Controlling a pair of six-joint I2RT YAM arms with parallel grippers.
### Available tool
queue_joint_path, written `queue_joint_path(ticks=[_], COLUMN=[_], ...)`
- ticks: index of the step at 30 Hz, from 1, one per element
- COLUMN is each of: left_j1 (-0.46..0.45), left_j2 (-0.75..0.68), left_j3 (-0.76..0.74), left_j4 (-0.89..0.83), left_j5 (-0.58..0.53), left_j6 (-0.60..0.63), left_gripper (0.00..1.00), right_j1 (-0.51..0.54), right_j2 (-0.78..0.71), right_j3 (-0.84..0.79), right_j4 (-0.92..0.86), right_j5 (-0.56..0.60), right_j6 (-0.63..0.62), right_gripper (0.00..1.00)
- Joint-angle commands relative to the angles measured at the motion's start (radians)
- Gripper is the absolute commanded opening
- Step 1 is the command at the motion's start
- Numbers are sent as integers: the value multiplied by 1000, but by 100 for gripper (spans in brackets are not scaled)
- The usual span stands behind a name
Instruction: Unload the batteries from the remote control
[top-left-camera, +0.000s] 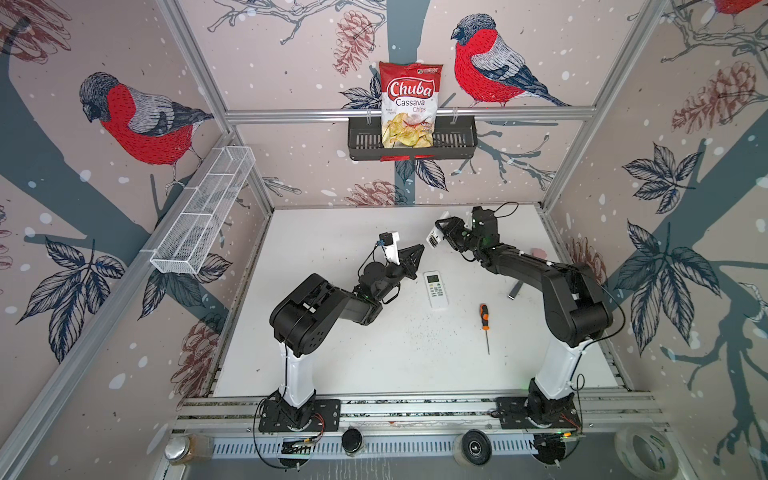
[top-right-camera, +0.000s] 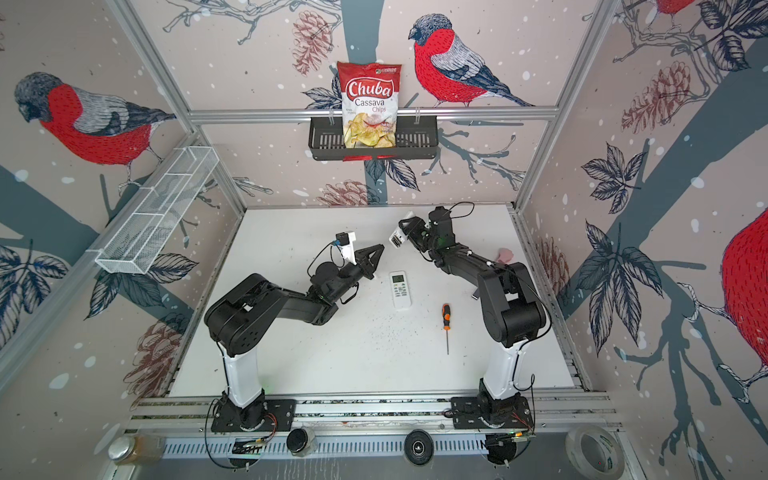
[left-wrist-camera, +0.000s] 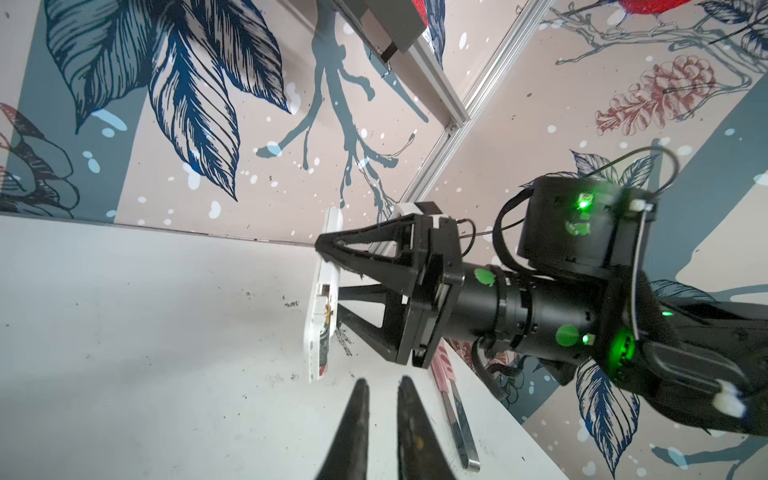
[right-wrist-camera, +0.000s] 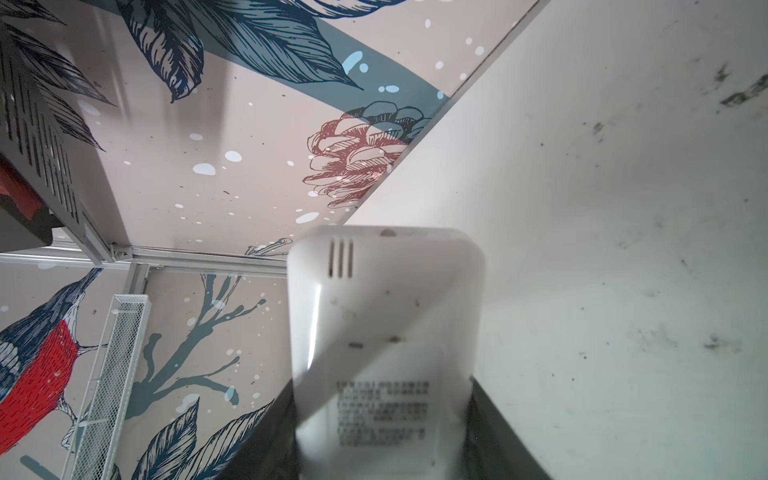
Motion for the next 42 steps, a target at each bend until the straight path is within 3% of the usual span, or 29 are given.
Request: queue_joint_path(ticks=[1, 9, 13, 18, 20, 25, 30, 42], left_j1=[15, 92, 119, 122, 123, 123, 123, 147], left_j2=[-43, -180, -287, -474, -552, -737, -826, -964], left_j3=[-44, -202, -241, -211, -225, -261, -283, -299], left_j4=[66, 51, -73, -437, -518, -701, -826, -1051], left_j5=[-6, -66, -115, -252, -316, -415, -467, -504], left_j6=[-9, -20, 2, 77, 91, 100, 79, 67], left_gripper=[16, 20, 34, 69, 96, 97, 97, 97], right_j1=[1, 8, 37, 104, 130, 184, 263, 447], right_j2=[4, 27, 67, 145, 169, 243, 330, 416], right_j3=[12, 105, 205, 385, 441, 603, 765, 765], right_j4=[-32, -204, -356, -586, -652, -839, -1057, -1124], right_j5=[-4, -38, -41, -12, 3, 20, 131, 334], right_j6=[-49, -176, -279, -421, -462, -569, -691, -725], right_gripper=[21, 21, 21, 22, 22, 22, 23, 25])
